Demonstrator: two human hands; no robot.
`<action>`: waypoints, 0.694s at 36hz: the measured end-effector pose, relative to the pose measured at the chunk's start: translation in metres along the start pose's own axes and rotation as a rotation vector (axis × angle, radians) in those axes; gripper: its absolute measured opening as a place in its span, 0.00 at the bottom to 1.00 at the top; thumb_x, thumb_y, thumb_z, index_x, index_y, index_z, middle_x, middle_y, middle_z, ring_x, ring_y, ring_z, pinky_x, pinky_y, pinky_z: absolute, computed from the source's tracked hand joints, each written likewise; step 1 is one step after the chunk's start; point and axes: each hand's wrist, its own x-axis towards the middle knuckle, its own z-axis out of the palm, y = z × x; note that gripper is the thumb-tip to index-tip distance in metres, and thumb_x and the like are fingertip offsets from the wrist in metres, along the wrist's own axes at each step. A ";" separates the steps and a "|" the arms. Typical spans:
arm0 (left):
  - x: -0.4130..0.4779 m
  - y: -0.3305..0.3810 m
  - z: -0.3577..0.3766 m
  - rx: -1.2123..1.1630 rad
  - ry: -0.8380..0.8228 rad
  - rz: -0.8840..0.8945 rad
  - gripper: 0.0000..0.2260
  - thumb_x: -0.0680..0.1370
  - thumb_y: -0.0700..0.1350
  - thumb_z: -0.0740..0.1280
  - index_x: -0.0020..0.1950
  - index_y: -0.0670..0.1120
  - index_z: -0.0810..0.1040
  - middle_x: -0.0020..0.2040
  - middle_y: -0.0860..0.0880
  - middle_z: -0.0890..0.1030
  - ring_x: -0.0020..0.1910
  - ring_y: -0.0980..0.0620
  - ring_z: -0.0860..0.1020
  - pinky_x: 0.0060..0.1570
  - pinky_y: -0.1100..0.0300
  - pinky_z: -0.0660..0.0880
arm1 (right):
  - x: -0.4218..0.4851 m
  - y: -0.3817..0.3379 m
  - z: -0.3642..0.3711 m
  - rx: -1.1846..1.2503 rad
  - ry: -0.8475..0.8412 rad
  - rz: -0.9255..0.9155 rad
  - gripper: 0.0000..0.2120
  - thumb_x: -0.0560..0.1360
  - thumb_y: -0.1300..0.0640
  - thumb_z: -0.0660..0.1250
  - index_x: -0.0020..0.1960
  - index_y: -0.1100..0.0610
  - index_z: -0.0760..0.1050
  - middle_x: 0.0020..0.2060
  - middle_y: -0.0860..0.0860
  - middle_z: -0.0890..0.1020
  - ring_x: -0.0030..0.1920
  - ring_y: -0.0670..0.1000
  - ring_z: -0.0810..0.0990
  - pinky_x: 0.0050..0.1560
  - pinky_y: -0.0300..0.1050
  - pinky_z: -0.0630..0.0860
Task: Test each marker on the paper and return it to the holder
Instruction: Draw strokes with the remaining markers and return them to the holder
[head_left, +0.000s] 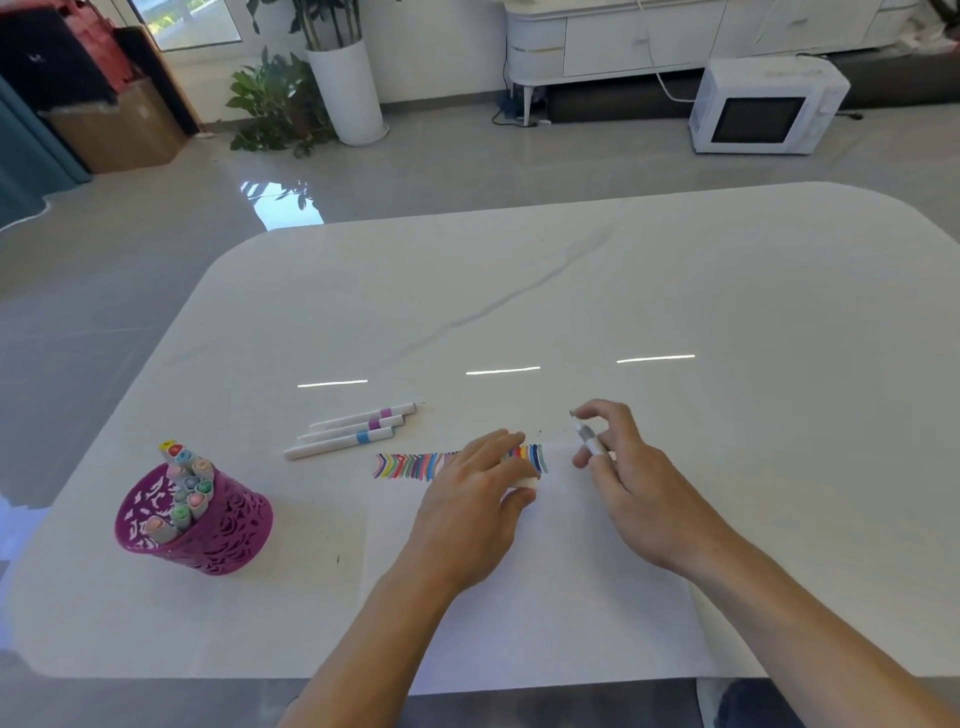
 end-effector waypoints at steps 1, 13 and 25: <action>0.001 -0.001 0.002 -0.002 -0.019 0.011 0.08 0.81 0.47 0.66 0.59 0.53 0.82 0.74 0.55 0.71 0.77 0.56 0.62 0.72 0.57 0.63 | 0.001 0.000 0.000 0.043 0.012 -0.002 0.16 0.86 0.57 0.53 0.64 0.36 0.64 0.52 0.43 0.80 0.37 0.44 0.78 0.40 0.40 0.72; 0.001 -0.006 0.009 0.045 -0.066 0.053 0.07 0.82 0.47 0.65 0.58 0.52 0.79 0.77 0.54 0.67 0.75 0.53 0.64 0.71 0.58 0.61 | 0.013 0.001 0.007 0.525 0.016 0.049 0.08 0.79 0.62 0.73 0.54 0.51 0.80 0.43 0.53 0.87 0.43 0.50 0.86 0.46 0.43 0.84; -0.001 -0.009 0.010 0.081 -0.064 0.076 0.08 0.82 0.46 0.64 0.59 0.52 0.79 0.73 0.54 0.71 0.74 0.52 0.65 0.71 0.62 0.57 | 0.019 0.008 0.025 0.640 0.141 0.099 0.03 0.80 0.60 0.69 0.51 0.55 0.77 0.34 0.57 0.84 0.32 0.52 0.80 0.34 0.40 0.78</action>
